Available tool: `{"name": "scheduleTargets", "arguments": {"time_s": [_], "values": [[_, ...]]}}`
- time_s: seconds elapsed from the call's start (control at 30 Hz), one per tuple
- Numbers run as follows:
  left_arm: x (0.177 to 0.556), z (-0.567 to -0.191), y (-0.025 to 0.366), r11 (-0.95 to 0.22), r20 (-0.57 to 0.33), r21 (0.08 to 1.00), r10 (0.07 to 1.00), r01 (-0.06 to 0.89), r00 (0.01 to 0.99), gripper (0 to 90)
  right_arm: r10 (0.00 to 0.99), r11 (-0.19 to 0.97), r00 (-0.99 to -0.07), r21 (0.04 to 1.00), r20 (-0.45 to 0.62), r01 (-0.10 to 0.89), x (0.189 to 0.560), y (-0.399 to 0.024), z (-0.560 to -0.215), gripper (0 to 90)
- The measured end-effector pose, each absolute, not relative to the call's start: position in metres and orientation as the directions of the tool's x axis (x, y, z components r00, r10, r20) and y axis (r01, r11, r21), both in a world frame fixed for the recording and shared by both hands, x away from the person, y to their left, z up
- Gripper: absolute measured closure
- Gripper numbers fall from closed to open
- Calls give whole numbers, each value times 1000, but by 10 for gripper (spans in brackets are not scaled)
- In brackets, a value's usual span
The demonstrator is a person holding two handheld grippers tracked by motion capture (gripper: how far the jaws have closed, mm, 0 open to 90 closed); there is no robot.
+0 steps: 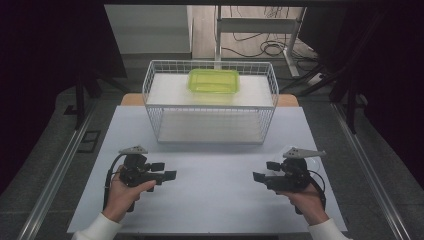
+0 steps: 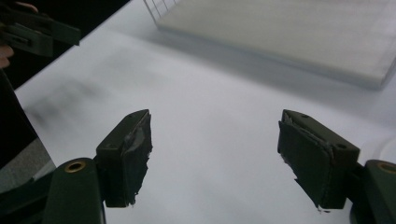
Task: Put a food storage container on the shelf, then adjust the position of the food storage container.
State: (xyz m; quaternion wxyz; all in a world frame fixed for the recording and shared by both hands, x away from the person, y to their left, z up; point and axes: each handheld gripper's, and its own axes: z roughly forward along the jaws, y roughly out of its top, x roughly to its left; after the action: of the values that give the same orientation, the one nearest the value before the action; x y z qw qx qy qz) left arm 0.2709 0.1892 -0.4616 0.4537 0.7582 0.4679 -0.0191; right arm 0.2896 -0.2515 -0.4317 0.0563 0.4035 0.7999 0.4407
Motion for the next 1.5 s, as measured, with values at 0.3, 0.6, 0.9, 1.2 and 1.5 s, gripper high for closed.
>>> {"name": "scheduleTargets", "arguments": {"time_s": [0.3, 0.6, 0.9, 1.2, 1.5], "values": [[269, -466, 188, -153, -443, 660, 711, 736, 545, 291, 705, 294, -656, 732, 268, 615, 288, -254, -442, 255], [270, -464, 195, -139, -455, 650, 716, 747, 529, 265, 700, 296, -665, 740, 263, 604, 287, -255, -432, 285], [270, -466, 193, -157, -450, 643, 714, 749, 536, 255, 734, 268, -630, 744, 254, 613, 291, -273, -418, 307], [273, -471, 192, -172, -454, 626, 712, 760, 535, 248, 780, 188, -568, 768, 262, 612, 300, -308, -395, 330], [273, -471, 193, -169, -459, 622, 713, 765, 530, 248, 802, 195, -544, 753, 247, 629, 306, -322, -395, 404]]}}
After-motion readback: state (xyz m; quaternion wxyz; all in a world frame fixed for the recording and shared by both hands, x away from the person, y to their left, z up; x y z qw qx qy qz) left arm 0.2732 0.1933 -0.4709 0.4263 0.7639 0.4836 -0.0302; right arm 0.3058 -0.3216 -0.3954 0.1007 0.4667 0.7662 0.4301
